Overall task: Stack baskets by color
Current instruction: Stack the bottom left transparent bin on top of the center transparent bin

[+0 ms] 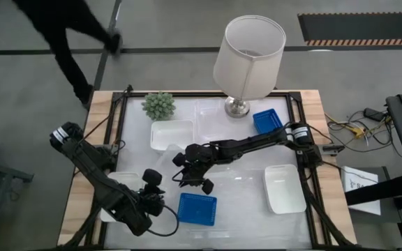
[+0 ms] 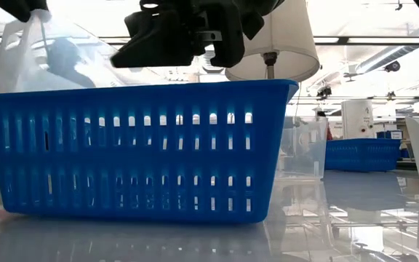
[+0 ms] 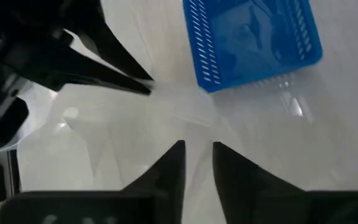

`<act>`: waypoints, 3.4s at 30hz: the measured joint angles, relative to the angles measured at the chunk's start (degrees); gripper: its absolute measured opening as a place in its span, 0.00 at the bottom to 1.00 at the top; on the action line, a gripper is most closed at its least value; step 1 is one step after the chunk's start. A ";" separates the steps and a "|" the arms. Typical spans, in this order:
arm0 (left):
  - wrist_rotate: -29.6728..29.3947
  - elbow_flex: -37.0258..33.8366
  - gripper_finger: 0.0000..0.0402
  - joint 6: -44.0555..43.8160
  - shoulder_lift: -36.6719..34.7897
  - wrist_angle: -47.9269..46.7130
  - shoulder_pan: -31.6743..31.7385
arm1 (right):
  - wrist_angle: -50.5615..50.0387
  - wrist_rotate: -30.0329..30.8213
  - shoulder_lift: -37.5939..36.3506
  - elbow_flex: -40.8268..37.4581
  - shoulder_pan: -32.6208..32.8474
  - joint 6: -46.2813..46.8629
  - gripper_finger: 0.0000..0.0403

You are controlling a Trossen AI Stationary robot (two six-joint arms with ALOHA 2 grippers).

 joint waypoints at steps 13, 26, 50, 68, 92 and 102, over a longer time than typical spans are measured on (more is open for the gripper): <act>-1.14 -0.14 0.37 1.51 -8.59 -2.91 -0.45 | -1.13 15.38 -4.18 0.00 2.57 1.40 0.02; -35.43 -6.53 0.37 2.56 -20.92 -1.03 -1.08 | -16.29 40.04 -14.62 0.11 4.21 19.25 0.02; -49.09 -14.67 0.37 2.60 -23.24 7.87 -1.02 | -41.79 39.60 -17.42 -0.50 8.52 44.41 0.02; -49.09 -15.10 0.37 2.56 -23.14 8.84 -1.04 | -38.46 38.21 -17.35 -3.32 8.50 45.24 0.02; -49.09 -16.84 0.37 2.55 -23.09 13.64 -1.04 | -38.31 38.10 -17.77 -5.01 9.00 44.99 0.09; -49.09 -16.85 0.37 2.56 -23.09 14.00 -1.02 | -33.81 38.12 -17.59 -8.94 9.00 45.20 0.12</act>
